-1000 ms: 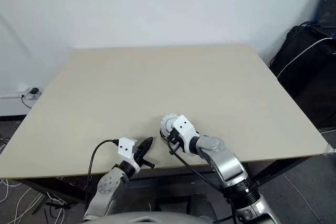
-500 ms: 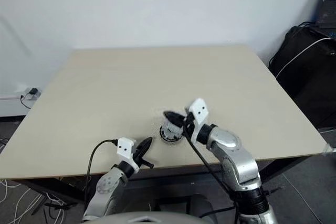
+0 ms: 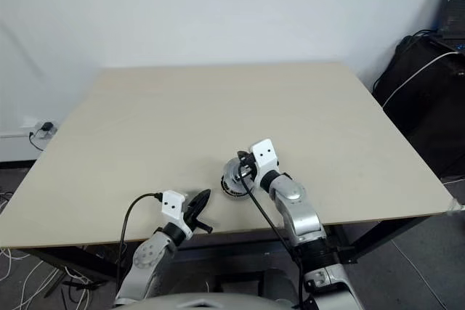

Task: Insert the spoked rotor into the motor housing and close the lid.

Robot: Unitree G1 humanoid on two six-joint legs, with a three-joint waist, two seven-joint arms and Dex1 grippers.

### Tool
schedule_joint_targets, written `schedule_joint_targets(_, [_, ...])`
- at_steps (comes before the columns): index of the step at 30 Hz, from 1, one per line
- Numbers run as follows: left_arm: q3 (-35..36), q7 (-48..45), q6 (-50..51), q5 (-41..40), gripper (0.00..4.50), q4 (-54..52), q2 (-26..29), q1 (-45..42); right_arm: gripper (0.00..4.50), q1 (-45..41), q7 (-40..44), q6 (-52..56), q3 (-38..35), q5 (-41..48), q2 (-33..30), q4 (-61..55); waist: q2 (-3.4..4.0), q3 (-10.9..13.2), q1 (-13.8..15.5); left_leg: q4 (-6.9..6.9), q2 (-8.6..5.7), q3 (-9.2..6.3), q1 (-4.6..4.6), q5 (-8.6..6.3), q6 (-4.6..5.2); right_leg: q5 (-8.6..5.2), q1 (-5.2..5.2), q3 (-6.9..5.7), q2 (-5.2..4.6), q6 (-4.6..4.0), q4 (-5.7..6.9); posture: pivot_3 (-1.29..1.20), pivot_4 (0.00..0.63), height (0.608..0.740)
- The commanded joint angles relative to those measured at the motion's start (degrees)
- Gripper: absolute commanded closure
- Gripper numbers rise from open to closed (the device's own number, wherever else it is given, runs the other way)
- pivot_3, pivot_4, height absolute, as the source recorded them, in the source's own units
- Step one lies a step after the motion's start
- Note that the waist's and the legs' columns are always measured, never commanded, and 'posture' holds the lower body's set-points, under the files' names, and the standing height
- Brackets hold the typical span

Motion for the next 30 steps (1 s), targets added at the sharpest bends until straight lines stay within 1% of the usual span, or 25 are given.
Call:
schedule_joint_targets(1, [0.5, 0.2, -1.5, -0.3, 4.50, 0.0, -0.2, -1.0, 4.47, -1.2, 3.5, 2.9, 0.6, 1.9, -0.3, 0.3, 0.01, 0.0, 0.0, 0.00, 0.00, 0.00, -0.01, 0.00, 0.00, 0.00, 0.00, 0.00, 0.00, 0.00, 0.00, 0.00, 0.000, 0.740])
schedule_joint_targets(3, [0.6, 0.2, -1.5, -0.3, 4.50, 0.1, -0.3, -1.1, 4.47, -1.0, 5.5, 6.0, 1.4, 2.3, -0.9, 0.4, 0.02, 0.0, 0.0, 0.00, 0.00, 0.00, -0.01, 0.00, 0.00, 0.01, 0.00, 0.01, 0.00, -0.01, 0.00, 0.00, 0.000, 0.740])
schedule_joint_targets(9, [0.6, 0.2, -1.8, -0.3, 4.50, 0.4, -0.4, -1.2, 4.47, -1.0, 7.8, 15.0, 3.4, 2.1, -2.3, 0.5, 0.20, -0.2, -0.1, 0.00, 0.00, 0.01, 0.02, 0.00, 0.00, 0.00, 0.02, 0.01, 0.00, -0.01, 0.03, 0.00, 0.000, 0.740])
schedule_joint_targets(13, [0.4, 0.1, -2.0, -0.3, 4.50, 0.4, -0.5, -0.9, 4.47, -1.0, 8.1, 17.6, 4.7, 1.1, -3.3, -0.7, 0.24, -0.5, -0.1, 0.02, 0.00, 0.00, 0.11, 0.00, 0.01, -0.01, 0.05, -0.01, -0.01, 0.00, 0.03, 0.00, 0.000, 0.740])
schedule_joint_targets(15, [0.3, 0.1, -2.1, -0.3, 4.50, 0.4, -0.5, -0.7, 4.47, -0.6, 7.8, 15.9, 4.7, 0.7, -3.6, -1.8, 0.25, -0.5, -0.1, 0.02, 0.00, 0.00, 0.16, 0.00, 0.01, -0.01, 0.06, -0.01, -0.01, 0.01, 0.03, 0.00, 0.000, 0.740])
schedule_joint_targets(20, [0.3, 0.1, -2.2, -0.3, 4.50, 0.0, -0.5, -0.3, 4.47, 1.1, 8.6, 6.9, 1.9, 2.6, -3.7, -6.2, 0.28, -0.5, -0.1, 0.03, -0.01, 0.01, 0.05, 0.00, 0.01, -0.01, 0.05, 0.00, -0.01, 0.02, 0.04, 0.00, 0.000, 0.740])
schedule_joint_targets(23, [0.2, 0.0, -2.1, -0.3, 4.50, -0.1, -0.5, -0.1, 3.91, 1.6, 10.6, 3.6, 2.1, 2.2, -5.8, -6.3, 0.27, -0.5, -0.1, 0.03, -0.01, 0.01, 0.02, 0.00, 0.01, -0.01, 0.04, 0.00, -0.01, 0.02, 0.02, 0.00, 0.000, 0.740])
schedule_joint_targets(28, [0.0, -0.1, -1.9, -0.2, 4.50, -0.3, -0.4, -0.3, 2.17, 1.2, 11.4, 2.3, 2.6, 1.6, -7.3, -4.4, 0.27, -0.5, -0.1, 0.03, 0.00, 0.01, 0.03, 0.00, 0.01, -0.01, 0.05, -0.01, 0.00, 0.02, 0.02, 0.00, 0.000, 0.740])
schedule_joint_targets(29, [0.0, -0.1, -1.9, -0.2, 4.50, -0.3, -0.4, -0.3, 1.90, 1.1, 11.4, 2.4, 2.6, 1.7, -7.4, -4.2, 0.27, -0.5, -0.1, 0.03, 0.01, 0.01, 0.04, 0.00, 0.01, -0.01, 0.05, -0.01, 0.01, 0.02, 0.03, 0.00, 0.000, 0.740])
schedule_joint_targets(30, [0.0, -0.1, -1.9, -0.2, 4.50, -0.3, -0.3, -0.4, 1.50, 0.8, 12.0, 2.6, 2.7, 1.9, -7.5, -3.8, 0.27, -0.5, -0.1, 0.03, 0.01, 0.01, 0.03, 0.00, 0.01, -0.01, 0.05, -0.01, 0.00, 0.02, 0.03, 0.00, 0.000, 0.740])
